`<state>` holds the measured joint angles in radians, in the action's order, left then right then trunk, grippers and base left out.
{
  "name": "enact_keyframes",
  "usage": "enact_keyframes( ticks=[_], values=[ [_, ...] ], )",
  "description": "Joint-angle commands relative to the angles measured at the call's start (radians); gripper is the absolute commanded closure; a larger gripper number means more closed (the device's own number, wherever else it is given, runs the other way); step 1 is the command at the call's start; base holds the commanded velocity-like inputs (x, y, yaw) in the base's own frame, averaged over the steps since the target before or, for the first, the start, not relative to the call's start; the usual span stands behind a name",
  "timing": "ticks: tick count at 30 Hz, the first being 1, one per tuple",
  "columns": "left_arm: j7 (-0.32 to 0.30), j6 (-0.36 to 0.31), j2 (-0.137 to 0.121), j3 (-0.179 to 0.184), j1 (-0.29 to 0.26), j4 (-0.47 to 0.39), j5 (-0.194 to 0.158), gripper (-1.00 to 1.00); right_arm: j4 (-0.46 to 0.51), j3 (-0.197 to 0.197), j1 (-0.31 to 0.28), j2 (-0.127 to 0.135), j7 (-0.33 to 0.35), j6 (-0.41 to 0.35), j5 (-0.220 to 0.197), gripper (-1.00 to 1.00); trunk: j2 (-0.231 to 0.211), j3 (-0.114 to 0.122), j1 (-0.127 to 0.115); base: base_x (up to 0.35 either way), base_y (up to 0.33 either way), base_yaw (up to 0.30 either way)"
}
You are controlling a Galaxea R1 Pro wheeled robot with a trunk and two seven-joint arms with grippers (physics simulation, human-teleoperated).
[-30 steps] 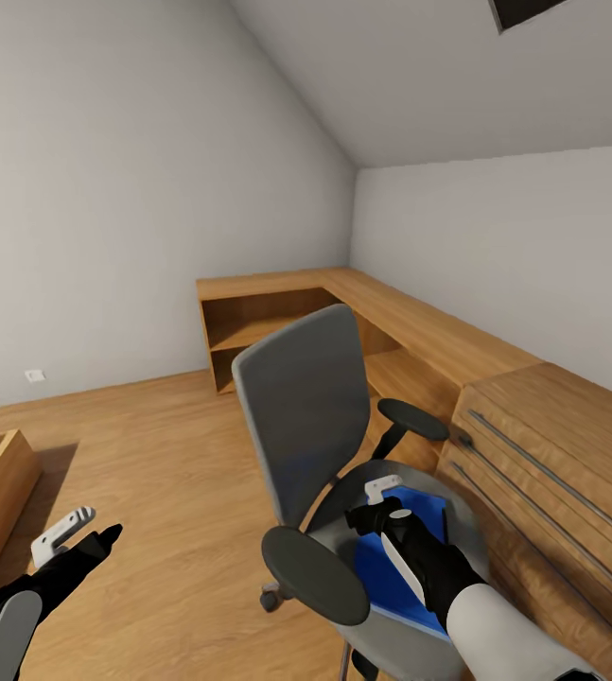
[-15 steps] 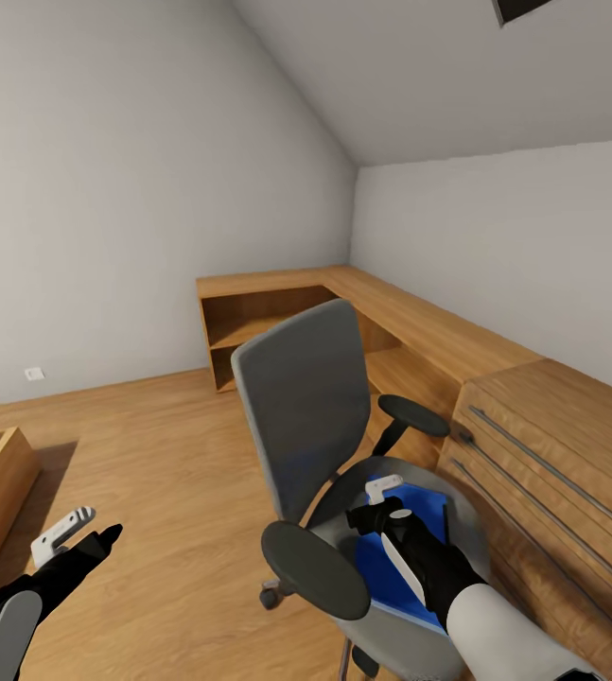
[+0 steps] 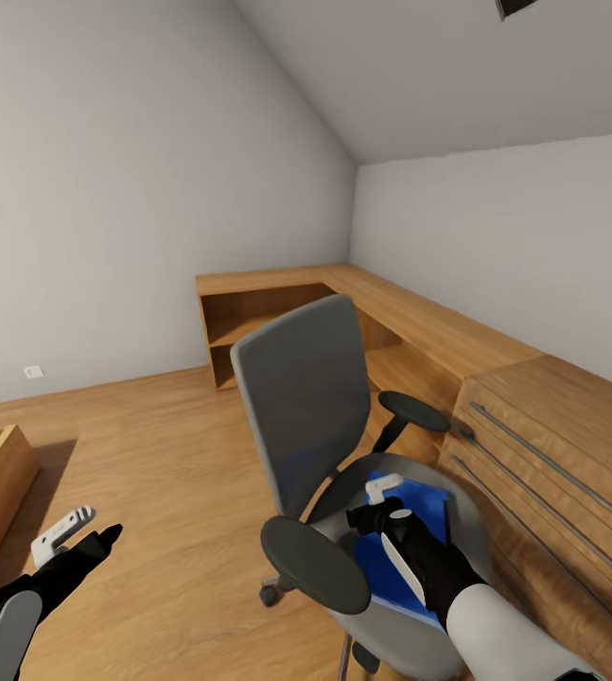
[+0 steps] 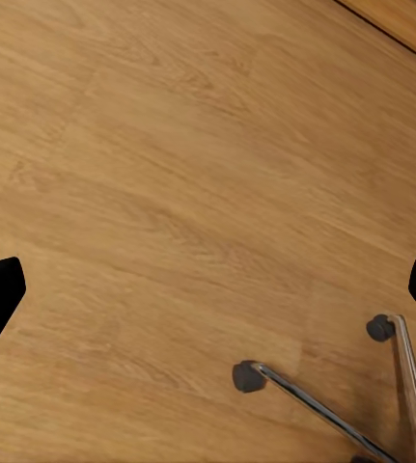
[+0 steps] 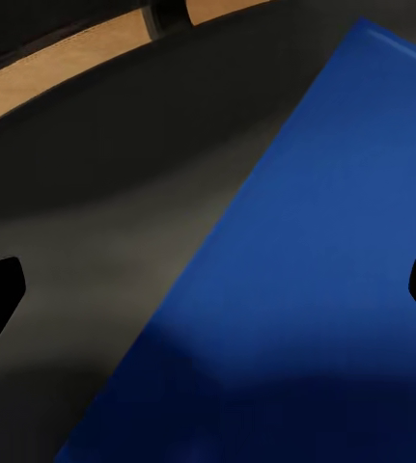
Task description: In the bedroom, organize the workspace by keeping the computer under the desk, ensuring the monitor is on the desk, placing the keyboard on the desk next to the monitor, placing the mouse on the desk next to the keyboard, moving the folder from the swivel chair onto the desk next to the mouse, stacking the notebook on top of the folder with the pen on top of the notebook, and positioning the swivel chair next to the desk.
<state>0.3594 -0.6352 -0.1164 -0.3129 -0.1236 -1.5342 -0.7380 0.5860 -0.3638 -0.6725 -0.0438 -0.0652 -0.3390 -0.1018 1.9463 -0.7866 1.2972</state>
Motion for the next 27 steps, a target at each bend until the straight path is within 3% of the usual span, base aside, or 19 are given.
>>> enact_keyframes(
  ticks=[1,11,16,27],
  values=[
    [0.009,-0.003,0.0,0.0,-0.001,-0.001,-0.011,-1.0,0.001,-0.006,-0.001,0.001,-0.007,-0.005,-0.01,-1.0,0.008,-0.004,0.004,0.0,0.0,0.0],
    [0.009,-0.003,0.0,0.0,-0.001,-0.001,-0.011,-1.0,0.001,-0.006,-0.001,0.001,-0.007,-0.005,-0.01,-1.0,0.015,-0.007,0.008,0.0,0.0,0.0],
    [0.009,-0.001,0.0,-0.001,-0.001,-0.001,-0.011,-1.0,0.001,-0.006,-0.001,0.001,-0.007,-0.005,-0.01,-1.0,0.05,-0.023,0.027,0.0,0.0,0.0],
    [0.009,-0.003,0.0,-0.001,-0.001,-0.001,-0.011,-1.0,0.001,-0.007,-0.001,0.001,-0.007,-0.005,-0.01,-1.0,0.05,-0.023,0.027,0.0,0.0,0.0]
  ],
)
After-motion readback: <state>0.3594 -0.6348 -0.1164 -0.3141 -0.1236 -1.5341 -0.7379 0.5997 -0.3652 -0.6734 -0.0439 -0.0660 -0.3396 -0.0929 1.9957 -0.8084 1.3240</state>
